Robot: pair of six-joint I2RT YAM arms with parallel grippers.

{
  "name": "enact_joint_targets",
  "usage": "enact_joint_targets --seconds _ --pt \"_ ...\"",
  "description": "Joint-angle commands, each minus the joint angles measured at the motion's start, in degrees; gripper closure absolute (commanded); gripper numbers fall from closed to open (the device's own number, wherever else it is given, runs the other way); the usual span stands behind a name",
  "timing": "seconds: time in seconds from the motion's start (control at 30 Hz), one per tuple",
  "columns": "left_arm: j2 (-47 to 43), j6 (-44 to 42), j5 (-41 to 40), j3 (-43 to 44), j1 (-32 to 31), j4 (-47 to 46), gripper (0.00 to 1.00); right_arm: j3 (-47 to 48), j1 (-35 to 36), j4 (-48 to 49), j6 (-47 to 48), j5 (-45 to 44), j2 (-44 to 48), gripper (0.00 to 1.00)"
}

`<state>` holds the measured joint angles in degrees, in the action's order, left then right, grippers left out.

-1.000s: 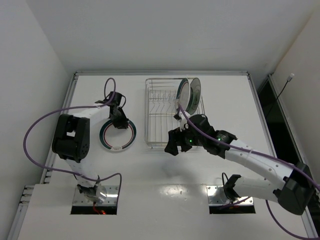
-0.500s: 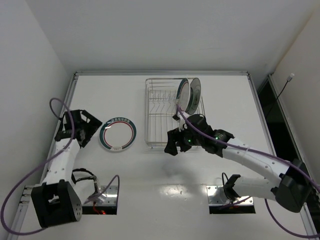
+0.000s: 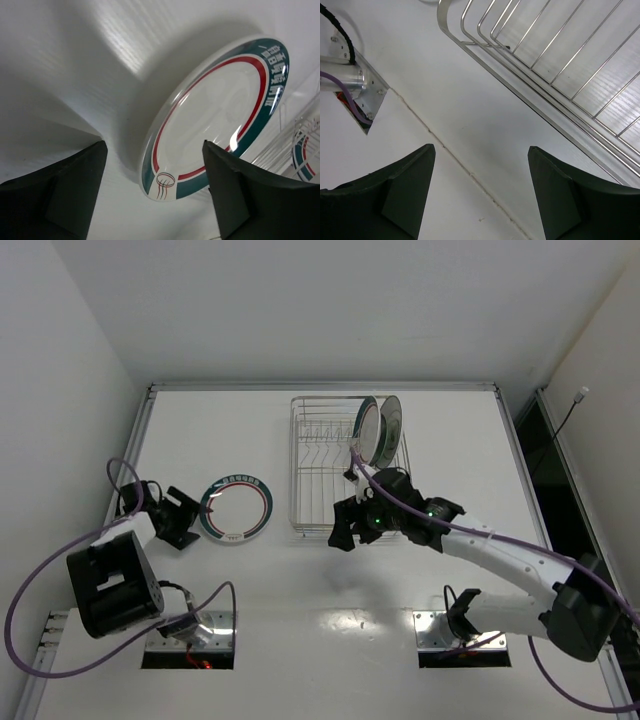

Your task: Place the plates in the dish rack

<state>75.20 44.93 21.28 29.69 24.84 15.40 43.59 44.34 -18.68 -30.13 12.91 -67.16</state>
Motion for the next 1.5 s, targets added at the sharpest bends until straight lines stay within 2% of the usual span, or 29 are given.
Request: enact_joint_targets --seconds 0.0,0.07,0.1,0.2,0.3,0.33,0.53,0.77,0.9,1.03,1.2,1.33,1.47 --pt "3.8 -3.3 5.1 -2.5 0.0 -4.5 0.28 0.9 -0.6 2.2 0.7 1.3 -1.3 0.28" --pt "6.3 -5.1 6.8 -2.5 0.0 -5.8 0.33 0.9 -0.6 2.2 0.7 1.9 -1.8 0.28" --pt "7.2 -5.6 8.0 -2.5 0.0 -6.3 0.42 0.9 -0.6 2.2 0.7 2.4 -1.8 0.28" --pt "10.2 -6.7 10.4 -2.0 0.0 -7.7 0.57 1.4 -1.1 2.2 0.7 2.9 -2.5 0.28" --pt "11.6 -6.7 12.6 -2.0 0.0 -10.2 0.68 1.4 -1.6 2.2 0.7 2.9 -2.5 0.28" --pt "12.3 -6.7 13.3 -2.0 0.0 -10.2 0.77 1.4 -1.6 2.2 0.7 2.9 -3.0 0.28" --pt "10.9 -6.7 17.7 -2.0 0.0 -11.4 1.00 1.4 -1.6 2.2 0.7 3.4 -3.0 0.28" --pt "-3.5 -7.2 15.3 3.9 1.2 -5.1 1.00 1.4 -1.6 2.2 0.7 3.4 -3.0 0.28" --pt "-11.1 -7.2 16.5 9.0 1.2 -3.4 1.00 1.4 -2.1 2.7 0.7 4.0 -3.5 0.28" --pt "-18.0 -3.0 23.2 9.5 1.2 -8.2 1.00 2.5 -2.1 1.5 0.7 4.0 -1.7 0.26" --pt "-20.2 2.1 31.9 6.6 1.2 -14.4 1.00 3.7 -3.8 3.7 -2.7 5.1 3.1 0.19" --pt "-24.0 4.6 31.7 2.8 -3.8 -16.1 1.00 6.9 -5.1 9.2 -6.3 9.8 2.9 0.18" --pt "-28.1 11.8 31.2 -2.4 -9.6 -23.3 1.00 12.0 -6.4 11.9 -7.7 11.3 -1.3 0.16"
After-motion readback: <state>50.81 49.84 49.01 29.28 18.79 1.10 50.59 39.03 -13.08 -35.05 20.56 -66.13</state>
